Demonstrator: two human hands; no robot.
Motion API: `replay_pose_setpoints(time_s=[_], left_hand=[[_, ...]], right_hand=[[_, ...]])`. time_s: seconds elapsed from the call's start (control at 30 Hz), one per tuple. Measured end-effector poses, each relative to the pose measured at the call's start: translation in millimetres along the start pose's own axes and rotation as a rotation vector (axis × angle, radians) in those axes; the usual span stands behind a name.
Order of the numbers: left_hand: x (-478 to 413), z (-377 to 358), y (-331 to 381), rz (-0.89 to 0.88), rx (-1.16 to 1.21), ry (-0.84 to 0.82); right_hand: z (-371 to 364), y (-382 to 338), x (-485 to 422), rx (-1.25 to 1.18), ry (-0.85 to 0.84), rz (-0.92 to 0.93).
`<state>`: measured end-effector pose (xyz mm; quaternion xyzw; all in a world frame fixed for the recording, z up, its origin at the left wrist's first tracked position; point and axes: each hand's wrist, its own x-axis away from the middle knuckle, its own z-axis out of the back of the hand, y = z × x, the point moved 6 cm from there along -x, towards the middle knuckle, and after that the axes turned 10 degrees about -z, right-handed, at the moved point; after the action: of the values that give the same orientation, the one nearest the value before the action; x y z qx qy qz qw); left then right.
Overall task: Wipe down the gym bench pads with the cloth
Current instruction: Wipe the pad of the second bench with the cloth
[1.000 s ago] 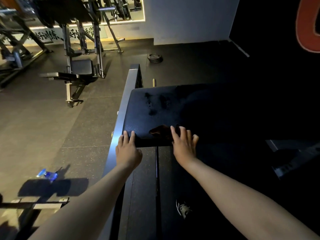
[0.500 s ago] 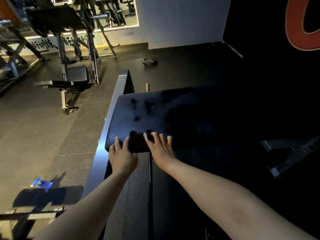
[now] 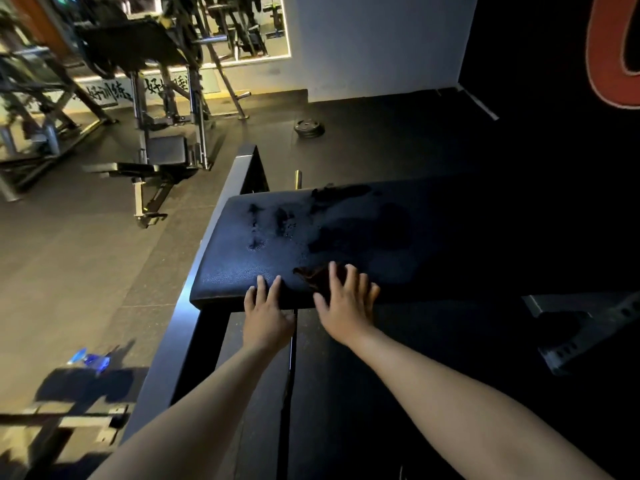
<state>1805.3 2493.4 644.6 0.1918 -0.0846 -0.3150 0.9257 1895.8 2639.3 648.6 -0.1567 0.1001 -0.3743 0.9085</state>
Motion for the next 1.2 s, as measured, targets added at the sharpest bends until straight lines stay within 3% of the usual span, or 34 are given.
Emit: replay_pose_setpoints(time_s=[0.17, 0.3, 0.47, 0.57, 0.7, 0.9, 1.03, 1.2], left_hand=[[3.6, 2.2, -2.0, 0.015, 0.148, 0.016], [5.3, 3.4, -5.6, -0.005, 0.132, 0.017], [9.7, 2.6, -5.5, -0.011, 0.131, 0.034], [10.5, 5.0, -3.0, -0.004, 0.156, 0.045], [20.5, 12.9, -8.2, 0.027, 0.251, 0.073], [49.4, 21.4, -71.7, 0.205, 0.369, 0.069], [62.1, 26.5, -109.5, 0.344, 0.607, 0.156], [60.0, 29.4, -135.9, 0.506, 1.080, 0.373]], right_hand=[[-19.5, -66.5, 12.8, 0.021, -0.168, 0.229], [-13.5, -43.9, 5.4, 0.109, -0.163, 0.319], [12.8, 44.4, -2.6, 0.131, 0.043, 0.210], [13.2, 47.0, -0.2, 0.094, 0.123, 0.104], [2.4, -0.1, 3.4, 0.032, 0.137, 0.079], [-29.9, -96.0, 6.2, 0.028, -0.034, 0.307], [-52.1, -156.9, 8.0, 0.059, -0.107, 0.474], [-77.9, -224.2, 19.3, 0.190, -0.202, 0.729]])
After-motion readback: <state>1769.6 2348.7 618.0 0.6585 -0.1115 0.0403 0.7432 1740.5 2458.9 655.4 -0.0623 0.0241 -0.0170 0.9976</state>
